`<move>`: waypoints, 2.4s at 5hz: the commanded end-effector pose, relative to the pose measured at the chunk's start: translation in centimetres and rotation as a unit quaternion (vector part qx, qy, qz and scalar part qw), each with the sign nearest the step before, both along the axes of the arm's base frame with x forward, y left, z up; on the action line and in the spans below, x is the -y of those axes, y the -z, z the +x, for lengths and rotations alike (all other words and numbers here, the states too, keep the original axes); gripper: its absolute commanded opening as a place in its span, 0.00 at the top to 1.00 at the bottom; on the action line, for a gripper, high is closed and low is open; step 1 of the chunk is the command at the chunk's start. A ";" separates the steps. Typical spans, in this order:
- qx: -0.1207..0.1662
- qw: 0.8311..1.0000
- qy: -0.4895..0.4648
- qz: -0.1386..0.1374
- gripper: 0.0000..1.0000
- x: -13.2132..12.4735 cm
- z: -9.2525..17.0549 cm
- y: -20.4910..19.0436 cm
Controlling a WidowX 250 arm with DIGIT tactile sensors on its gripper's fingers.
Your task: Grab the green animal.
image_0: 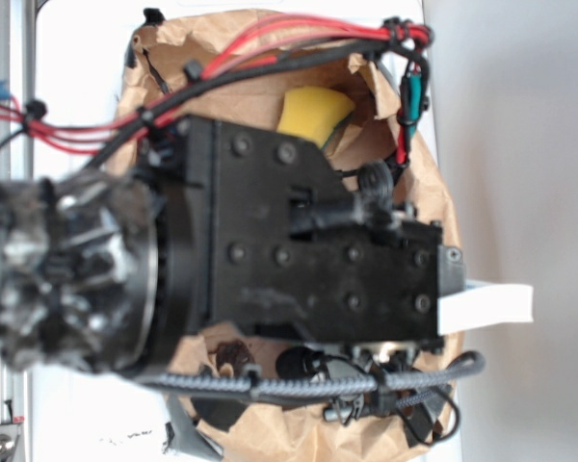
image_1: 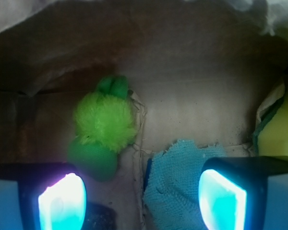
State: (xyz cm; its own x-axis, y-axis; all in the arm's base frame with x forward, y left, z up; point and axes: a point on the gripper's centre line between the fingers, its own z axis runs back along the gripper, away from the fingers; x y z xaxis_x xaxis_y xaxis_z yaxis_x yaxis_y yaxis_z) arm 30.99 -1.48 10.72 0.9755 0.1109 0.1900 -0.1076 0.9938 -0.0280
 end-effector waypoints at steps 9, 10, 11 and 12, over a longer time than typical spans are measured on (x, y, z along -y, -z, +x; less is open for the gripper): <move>0.033 0.998 0.057 0.010 1.00 3.8 1.9 2.1; 0.013 0.999 0.030 -0.009 1.00 1.4 1.7 -1.0; 0.018 1.000 -0.006 -0.023 1.00 -1.0 1.5 -4.7; 0.026 1.000 -0.009 -0.013 1.00 -2.5 0.2 -6.9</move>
